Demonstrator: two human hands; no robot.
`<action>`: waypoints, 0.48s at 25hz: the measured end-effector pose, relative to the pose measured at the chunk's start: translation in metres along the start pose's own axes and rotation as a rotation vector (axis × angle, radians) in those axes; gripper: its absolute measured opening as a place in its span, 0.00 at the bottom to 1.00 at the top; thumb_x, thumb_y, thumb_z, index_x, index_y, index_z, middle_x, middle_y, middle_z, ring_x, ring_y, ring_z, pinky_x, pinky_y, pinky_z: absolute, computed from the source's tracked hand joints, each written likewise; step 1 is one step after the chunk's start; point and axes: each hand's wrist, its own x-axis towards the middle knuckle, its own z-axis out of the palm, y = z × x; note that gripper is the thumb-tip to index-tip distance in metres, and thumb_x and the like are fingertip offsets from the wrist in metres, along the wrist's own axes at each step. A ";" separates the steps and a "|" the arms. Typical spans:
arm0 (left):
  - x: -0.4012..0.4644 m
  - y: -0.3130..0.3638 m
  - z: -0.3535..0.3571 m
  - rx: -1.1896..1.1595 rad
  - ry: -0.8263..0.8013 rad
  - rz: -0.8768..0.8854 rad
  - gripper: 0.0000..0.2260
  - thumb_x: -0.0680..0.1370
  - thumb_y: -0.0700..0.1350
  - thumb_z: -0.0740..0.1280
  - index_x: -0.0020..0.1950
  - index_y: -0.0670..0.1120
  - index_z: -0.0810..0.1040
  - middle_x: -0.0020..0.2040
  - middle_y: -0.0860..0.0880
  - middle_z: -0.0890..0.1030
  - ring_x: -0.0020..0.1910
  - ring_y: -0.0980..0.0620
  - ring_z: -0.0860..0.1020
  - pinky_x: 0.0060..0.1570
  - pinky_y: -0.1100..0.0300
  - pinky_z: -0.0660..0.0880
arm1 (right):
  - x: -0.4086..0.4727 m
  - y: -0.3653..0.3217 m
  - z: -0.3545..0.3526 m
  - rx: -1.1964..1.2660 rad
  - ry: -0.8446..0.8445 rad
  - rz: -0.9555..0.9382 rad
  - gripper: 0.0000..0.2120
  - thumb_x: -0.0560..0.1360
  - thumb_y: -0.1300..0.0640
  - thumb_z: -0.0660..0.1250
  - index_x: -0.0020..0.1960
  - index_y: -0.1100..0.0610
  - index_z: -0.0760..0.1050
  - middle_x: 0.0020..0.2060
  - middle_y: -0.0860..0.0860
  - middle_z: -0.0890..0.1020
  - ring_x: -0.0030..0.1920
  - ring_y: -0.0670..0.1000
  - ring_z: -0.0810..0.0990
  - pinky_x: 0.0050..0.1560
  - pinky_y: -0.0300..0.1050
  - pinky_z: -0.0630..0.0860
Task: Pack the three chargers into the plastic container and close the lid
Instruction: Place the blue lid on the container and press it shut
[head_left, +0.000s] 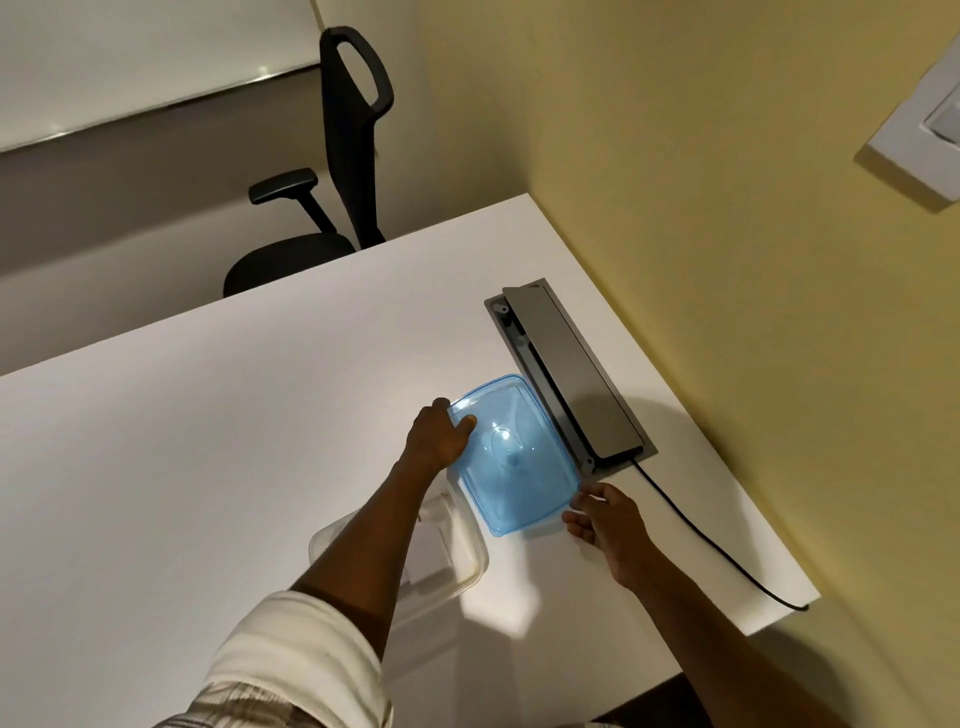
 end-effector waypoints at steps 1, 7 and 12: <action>-0.003 0.001 -0.006 -0.025 0.027 0.012 0.24 0.81 0.54 0.63 0.70 0.39 0.70 0.66 0.38 0.77 0.65 0.39 0.76 0.60 0.53 0.71 | -0.002 -0.005 0.002 0.020 0.006 -0.027 0.09 0.75 0.63 0.68 0.55 0.58 0.76 0.45 0.59 0.83 0.44 0.56 0.83 0.43 0.46 0.81; -0.034 0.000 -0.045 -0.207 0.199 0.048 0.22 0.83 0.58 0.56 0.65 0.42 0.73 0.60 0.44 0.80 0.57 0.44 0.77 0.52 0.59 0.67 | -0.025 -0.041 0.021 0.010 0.049 -0.280 0.05 0.77 0.61 0.67 0.53 0.58 0.76 0.41 0.57 0.81 0.43 0.54 0.80 0.51 0.53 0.80; -0.070 -0.018 -0.074 -0.399 0.290 -0.003 0.21 0.82 0.62 0.54 0.61 0.48 0.74 0.53 0.52 0.78 0.54 0.49 0.75 0.52 0.58 0.66 | -0.044 -0.049 0.041 -0.066 0.045 -0.425 0.12 0.79 0.56 0.63 0.53 0.66 0.76 0.39 0.58 0.78 0.39 0.55 0.77 0.43 0.48 0.76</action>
